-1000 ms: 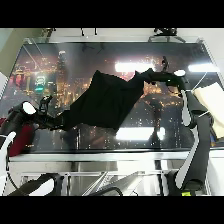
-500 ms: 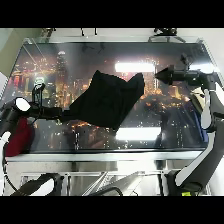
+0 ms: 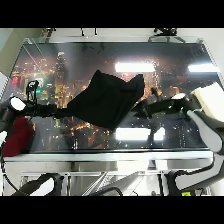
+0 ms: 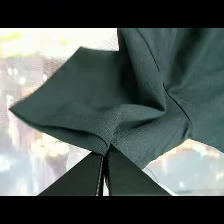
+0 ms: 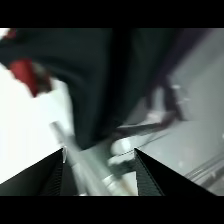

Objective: Fold the shirts.

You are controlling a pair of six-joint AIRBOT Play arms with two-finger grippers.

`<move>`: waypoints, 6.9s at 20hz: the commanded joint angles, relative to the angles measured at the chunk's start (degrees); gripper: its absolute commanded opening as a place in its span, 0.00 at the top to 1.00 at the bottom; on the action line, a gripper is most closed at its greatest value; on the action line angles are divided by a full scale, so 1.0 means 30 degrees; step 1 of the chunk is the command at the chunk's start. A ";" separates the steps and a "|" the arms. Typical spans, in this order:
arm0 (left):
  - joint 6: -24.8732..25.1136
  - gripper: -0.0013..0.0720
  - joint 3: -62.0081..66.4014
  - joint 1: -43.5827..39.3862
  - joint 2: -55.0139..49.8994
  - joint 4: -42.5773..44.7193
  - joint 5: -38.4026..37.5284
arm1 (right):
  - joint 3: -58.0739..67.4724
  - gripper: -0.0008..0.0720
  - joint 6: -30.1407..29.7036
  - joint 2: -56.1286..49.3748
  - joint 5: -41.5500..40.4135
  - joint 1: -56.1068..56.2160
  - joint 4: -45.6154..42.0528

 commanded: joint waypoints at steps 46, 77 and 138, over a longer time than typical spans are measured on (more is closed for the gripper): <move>0.4590 0.96 2.3088 -0.2965 -1.5941 -0.5996 0.3147 | 0.9632 0.95 -0.4350 -0.4736 -1.1431 0.0095 -0.1457; 0.2652 0.18 -0.6375 0.4109 -0.1843 -0.8998 -0.0335 | 1.0826 0.30 -0.1610 -0.1639 -0.3075 -0.5960 -0.0255; 0.4065 0.96 0.7723 0.7009 0.3155 -1.6983 -0.6754 | 1.2488 0.96 -0.2514 0.6149 0.1319 -0.4532 0.0117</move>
